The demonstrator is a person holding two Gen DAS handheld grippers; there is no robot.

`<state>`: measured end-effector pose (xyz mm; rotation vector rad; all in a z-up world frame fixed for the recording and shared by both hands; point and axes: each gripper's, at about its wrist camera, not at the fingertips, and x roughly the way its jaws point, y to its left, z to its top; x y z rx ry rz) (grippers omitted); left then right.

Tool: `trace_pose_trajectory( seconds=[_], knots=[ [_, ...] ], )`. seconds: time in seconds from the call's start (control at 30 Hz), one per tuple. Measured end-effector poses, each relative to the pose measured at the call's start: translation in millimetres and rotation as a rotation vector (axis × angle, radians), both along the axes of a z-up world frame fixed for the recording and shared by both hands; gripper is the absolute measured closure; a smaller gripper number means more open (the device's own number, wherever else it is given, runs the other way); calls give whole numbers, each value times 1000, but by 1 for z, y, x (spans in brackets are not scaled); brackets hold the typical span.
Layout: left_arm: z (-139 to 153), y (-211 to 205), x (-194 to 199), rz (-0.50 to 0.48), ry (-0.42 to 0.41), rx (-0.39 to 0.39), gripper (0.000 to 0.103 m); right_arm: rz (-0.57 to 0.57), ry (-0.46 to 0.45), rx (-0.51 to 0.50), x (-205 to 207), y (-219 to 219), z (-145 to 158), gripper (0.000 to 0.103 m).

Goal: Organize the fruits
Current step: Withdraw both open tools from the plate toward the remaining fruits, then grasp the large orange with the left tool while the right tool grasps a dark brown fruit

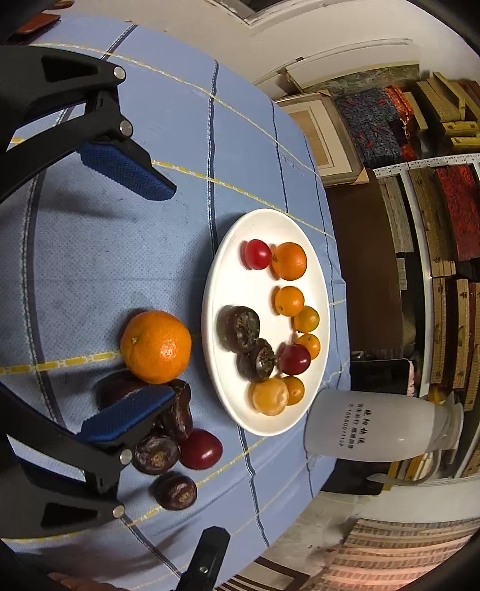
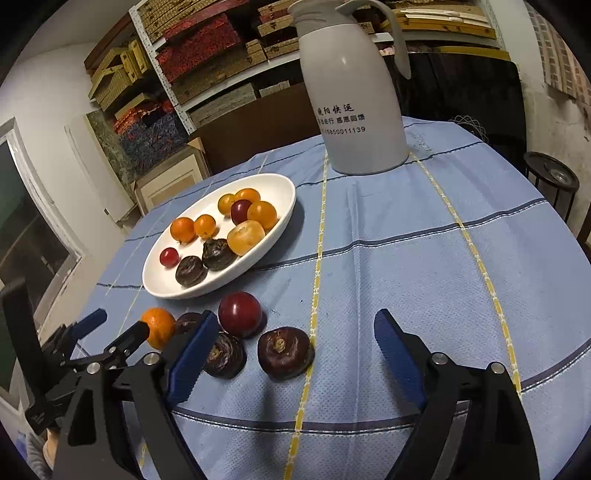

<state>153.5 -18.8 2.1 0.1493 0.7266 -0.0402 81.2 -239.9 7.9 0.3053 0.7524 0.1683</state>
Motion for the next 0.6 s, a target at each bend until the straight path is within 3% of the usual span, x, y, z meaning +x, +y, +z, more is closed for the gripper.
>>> trace_pose_trajectory(
  seconds=[0.23, 0.43, 0.6],
  knots=[
    [-3, 13, -9, 26, -6, 40, 4, 10, -2, -8, 0, 2, 1, 16],
    [-9, 46, -40, 110, 40, 4, 4, 31, -6, 24, -3, 3, 5, 16],
    [-12, 47, -52, 82, 50, -24, 4, 69, -29, -16, -9, 15, 8, 16]
  ],
)
